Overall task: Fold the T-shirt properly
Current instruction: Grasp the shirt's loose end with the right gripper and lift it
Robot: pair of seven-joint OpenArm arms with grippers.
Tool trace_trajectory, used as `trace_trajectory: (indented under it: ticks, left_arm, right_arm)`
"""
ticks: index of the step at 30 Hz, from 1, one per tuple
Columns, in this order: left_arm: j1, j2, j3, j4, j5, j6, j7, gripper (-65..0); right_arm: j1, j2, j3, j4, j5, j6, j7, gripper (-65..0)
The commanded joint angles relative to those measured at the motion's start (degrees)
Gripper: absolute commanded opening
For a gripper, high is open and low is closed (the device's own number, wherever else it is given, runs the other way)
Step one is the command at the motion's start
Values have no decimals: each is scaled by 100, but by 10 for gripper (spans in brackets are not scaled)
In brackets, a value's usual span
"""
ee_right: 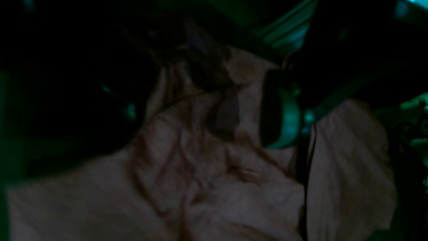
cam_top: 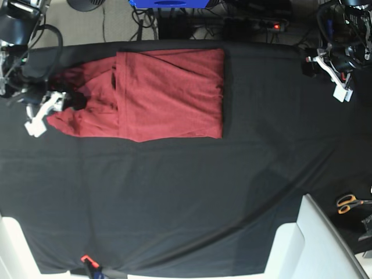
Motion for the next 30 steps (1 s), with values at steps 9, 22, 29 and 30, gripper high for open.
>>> trace_trajectory:
  ticks: [9, 22, 29, 30]
  left_arm:
    - [23, -131, -93, 56, -80, -3, -63, -650]
    - [31, -123, -93, 56, -80, -3, -63, -650]
    - [31, -114, -93, 56, -80, -3, -63, -650]
    - [31, -114, -93, 56, -80, -3, -63, -650]
  right_arm:
    - [-28, -34, -145, -43, -359, -104, -213, -647]
    - [-433, -614, -163, 2471, -376, -104, -1426, -644]
    - [-433, -860, -1015, 2849, -376, -104, -1549, -644]
    - [-433, -931, -1174, 2849, -376, -104, -1549, -644]
